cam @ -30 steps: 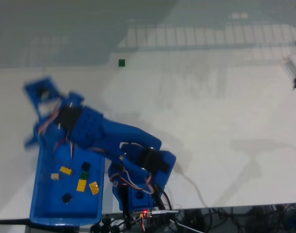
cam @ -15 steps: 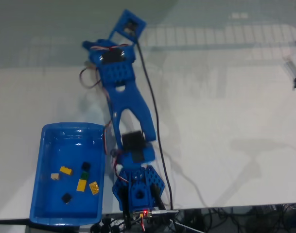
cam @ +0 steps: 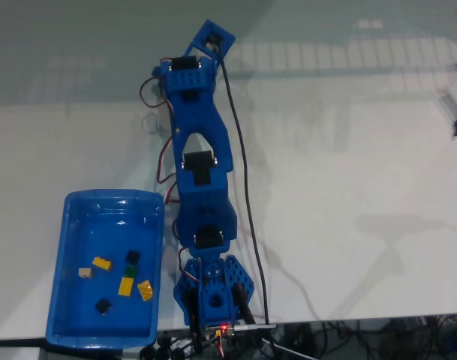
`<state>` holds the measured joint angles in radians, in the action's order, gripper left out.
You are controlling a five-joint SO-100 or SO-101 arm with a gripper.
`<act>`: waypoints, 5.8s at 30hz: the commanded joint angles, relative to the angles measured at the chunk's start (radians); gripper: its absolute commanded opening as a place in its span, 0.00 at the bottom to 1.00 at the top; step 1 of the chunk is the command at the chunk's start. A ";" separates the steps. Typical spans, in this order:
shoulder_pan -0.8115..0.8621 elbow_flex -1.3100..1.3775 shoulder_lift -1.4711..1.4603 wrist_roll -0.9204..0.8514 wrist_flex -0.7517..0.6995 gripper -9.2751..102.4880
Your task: Pick up all the lego then put into the bin
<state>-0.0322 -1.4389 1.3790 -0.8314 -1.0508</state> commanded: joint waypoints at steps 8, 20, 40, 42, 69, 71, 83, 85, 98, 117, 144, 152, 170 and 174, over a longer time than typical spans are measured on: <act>0.005 0.183 -0.127 -0.138 -0.015 0.38; 0.023 0.347 -0.291 -0.420 -0.032 0.35; 0.064 0.465 -0.425 -0.552 -0.081 0.30; 0.060 0.466 -0.431 -0.557 -0.081 0.30; 0.034 0.518 -0.506 -0.509 -0.075 0.08; 0.023 0.508 -0.476 -0.477 -0.072 0.08; -0.411 0.198 0.492 -0.130 -0.262 0.08; -0.581 0.132 0.647 -0.155 -0.380 0.08; -1.218 -0.509 0.887 -0.140 -0.588 0.08; -0.788 -0.468 1.032 -0.146 -0.410 0.29; 0.048 -1.655 1.891 -0.678 0.011 0.08; 0.051 -1.661 1.947 -0.729 -0.141 0.08; 0.078 -1.661 1.947 -0.825 -0.278 0.08; 0.078 -1.661 1.947 -0.824 -0.279 0.08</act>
<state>0.0368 -3.0649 3.3073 -1.6552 -1.3284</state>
